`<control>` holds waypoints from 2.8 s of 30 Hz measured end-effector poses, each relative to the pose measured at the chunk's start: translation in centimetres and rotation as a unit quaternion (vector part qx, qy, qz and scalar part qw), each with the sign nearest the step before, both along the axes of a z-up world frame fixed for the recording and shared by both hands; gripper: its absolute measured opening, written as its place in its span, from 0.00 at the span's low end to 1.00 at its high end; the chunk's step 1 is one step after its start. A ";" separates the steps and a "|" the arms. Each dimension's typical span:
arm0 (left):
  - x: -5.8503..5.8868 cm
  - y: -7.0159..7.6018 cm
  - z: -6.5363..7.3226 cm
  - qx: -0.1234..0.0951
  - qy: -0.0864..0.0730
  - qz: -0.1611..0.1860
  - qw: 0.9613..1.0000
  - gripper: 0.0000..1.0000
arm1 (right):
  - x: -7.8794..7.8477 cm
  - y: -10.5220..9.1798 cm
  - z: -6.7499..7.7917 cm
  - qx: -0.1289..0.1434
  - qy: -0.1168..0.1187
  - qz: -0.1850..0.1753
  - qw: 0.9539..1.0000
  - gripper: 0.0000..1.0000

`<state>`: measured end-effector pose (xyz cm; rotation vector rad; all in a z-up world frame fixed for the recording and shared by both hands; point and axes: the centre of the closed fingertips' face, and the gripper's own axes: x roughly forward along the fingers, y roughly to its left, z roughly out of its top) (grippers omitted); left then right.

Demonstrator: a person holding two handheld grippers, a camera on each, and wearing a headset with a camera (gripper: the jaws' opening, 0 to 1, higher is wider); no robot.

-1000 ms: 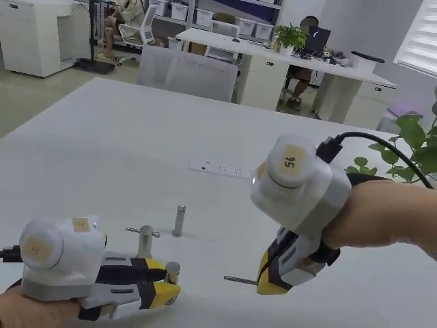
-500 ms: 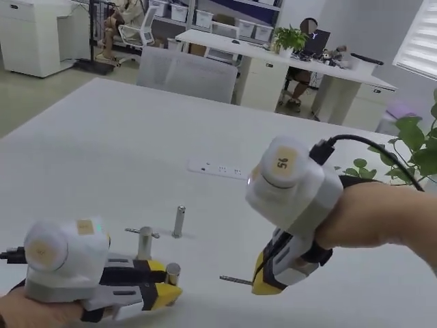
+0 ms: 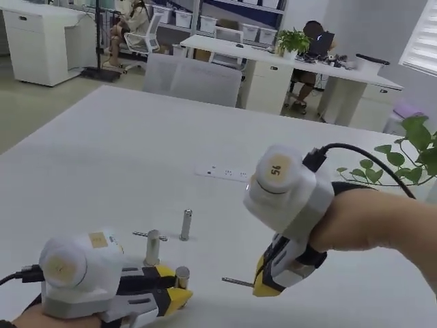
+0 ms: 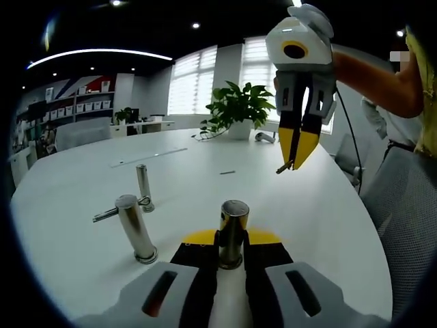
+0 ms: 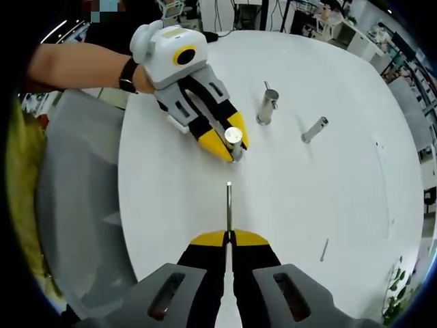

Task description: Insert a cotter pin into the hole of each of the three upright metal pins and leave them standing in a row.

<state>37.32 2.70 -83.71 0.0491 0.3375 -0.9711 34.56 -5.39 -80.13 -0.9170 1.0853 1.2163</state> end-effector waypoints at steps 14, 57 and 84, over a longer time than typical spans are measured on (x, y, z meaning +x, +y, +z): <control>0.1 -0.1 0.0 -0.003 -0.001 0.015 1.000 0.12 | 0.5 1.4 -0.8 0.006 0.002 0.000 1.000 0.02; 0.0 -1.4 -0.7 0.000 -0.002 0.000 1.000 0.12 | 0.7 2.8 -2.3 0.006 0.009 -0.007 1.000 0.02; 0.0 -1.4 -0.7 0.011 -0.007 0.025 1.000 0.12 | 0.6 2.8 -2.2 0.000 0.015 -0.022 1.000 0.02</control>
